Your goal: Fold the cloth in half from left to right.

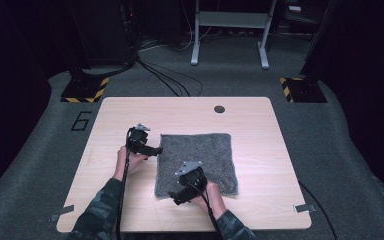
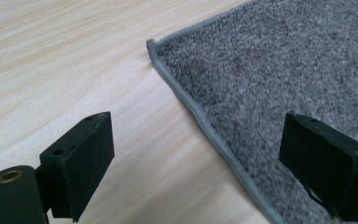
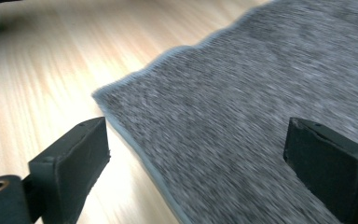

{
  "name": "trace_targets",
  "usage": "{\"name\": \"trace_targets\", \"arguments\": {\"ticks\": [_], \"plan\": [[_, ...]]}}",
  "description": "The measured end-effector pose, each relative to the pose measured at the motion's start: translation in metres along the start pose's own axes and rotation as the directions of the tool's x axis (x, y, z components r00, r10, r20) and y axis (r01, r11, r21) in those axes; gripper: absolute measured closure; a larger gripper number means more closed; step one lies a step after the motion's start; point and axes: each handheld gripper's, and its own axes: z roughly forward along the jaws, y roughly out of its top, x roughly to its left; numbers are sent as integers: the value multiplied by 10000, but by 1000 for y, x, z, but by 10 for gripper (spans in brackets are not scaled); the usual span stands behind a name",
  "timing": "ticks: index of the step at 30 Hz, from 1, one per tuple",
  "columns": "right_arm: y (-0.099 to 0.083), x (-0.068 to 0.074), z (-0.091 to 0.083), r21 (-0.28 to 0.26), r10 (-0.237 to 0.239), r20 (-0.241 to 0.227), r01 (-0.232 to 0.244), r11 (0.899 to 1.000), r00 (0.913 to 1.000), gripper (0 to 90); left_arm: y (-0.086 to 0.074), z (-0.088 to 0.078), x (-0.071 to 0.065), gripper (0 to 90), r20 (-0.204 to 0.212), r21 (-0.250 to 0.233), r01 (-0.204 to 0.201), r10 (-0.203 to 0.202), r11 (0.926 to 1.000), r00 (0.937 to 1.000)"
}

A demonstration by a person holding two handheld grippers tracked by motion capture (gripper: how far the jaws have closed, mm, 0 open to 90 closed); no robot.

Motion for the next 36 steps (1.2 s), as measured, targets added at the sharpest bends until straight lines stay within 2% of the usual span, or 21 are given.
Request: {"name": "trace_targets", "arguments": {"ticks": [1, 6, 8, 10, 11, 12, 14, 16, 18, 19, 22, 26, 28, 30, 36], "plan": [[2, 3, 2, 167, 27, -144, -25, 9999, 9999, 83, 2, 2, 1, 111, -59, -40, -80, 80, 10000, 10000], [9, 17, 17, 151, -306, -322, 311, 9994, 9990, 154, 13, 12, 9, 148, -193, -64, -37, 35, 10000, 9998], [11, 23, 21, 269, -501, -486, 515, 9983, 9976, 220, 17, 16, 12, 162, -207, -31, 116, -116, 9999, 9997], [13, 29, 25, 240, -606, -534, 620, 9978, 9967, 274, 19, 20, 14, 187, -383, -128, 62, -66, 9999, 9992], [15, 32, 27, 309, -704, -588, 723, 9969, 9958, 319, 21, 21, 16, 203, -406, -13, -18, 18, 10000, 9992], [15, 35, 30, 153, -731, -479, 740, 9971, 9962, 351, 22, 24, 16, 215, -410, 9, 63, -63, 10000, 9991], [18, 40, 32, 233, -852, -620, 868, 9959, 9944, 416, 24, 29, 19, 249, -487, 38, 21, -19, 10000, 9988], [20, 43, 34, 310, -922, -580, 941, 9951, 9941, 472, 26, 32, 21, 279, -431, -111, 251, -255, 9996, 9987], [21, 45, 37, 283, -1106, -561, 1123, 9933, 9923, 515, 28, 35, 22, 323, -561, -182, 221, -231, 9996, 9982], [21, 47, 38, 327, -1027, -504, 1044, 9940, 9934, 539, 29, 36, 21, 338, -625, -155, 254, -263, 9996, 9977], [21, 48, 41, 192, -1162, -323, 1169, 9930, 9927, 598, 33, 40, 22, 408, -801, -52, -31, 26, 10000, 9968], [22, 49, 44, 341, -1408, -384, 1421, 9893, 9893, 664, 36, 44, 19, 493, -883, -1, -99, 98, 10000, 9960], [22, 52, 47, 309, -1248, -255, 1256, 9916, 9918, 694, 36, 46, 17, 530, -940, 16, -204, 205, 9998, 9954], [22, 52, 47, 505, -1334, -373, 1352, 9895, 9904, 721, 37, 46, 16, 572, -918, 48, -278, 281, 9996, 9954], [20, 54, 49, 444, -1368, -229, 1377, 9895, 9903, 812, 34, 47, 12, 725, -1040, -152, -580, 562, 9982, 9930]]}}
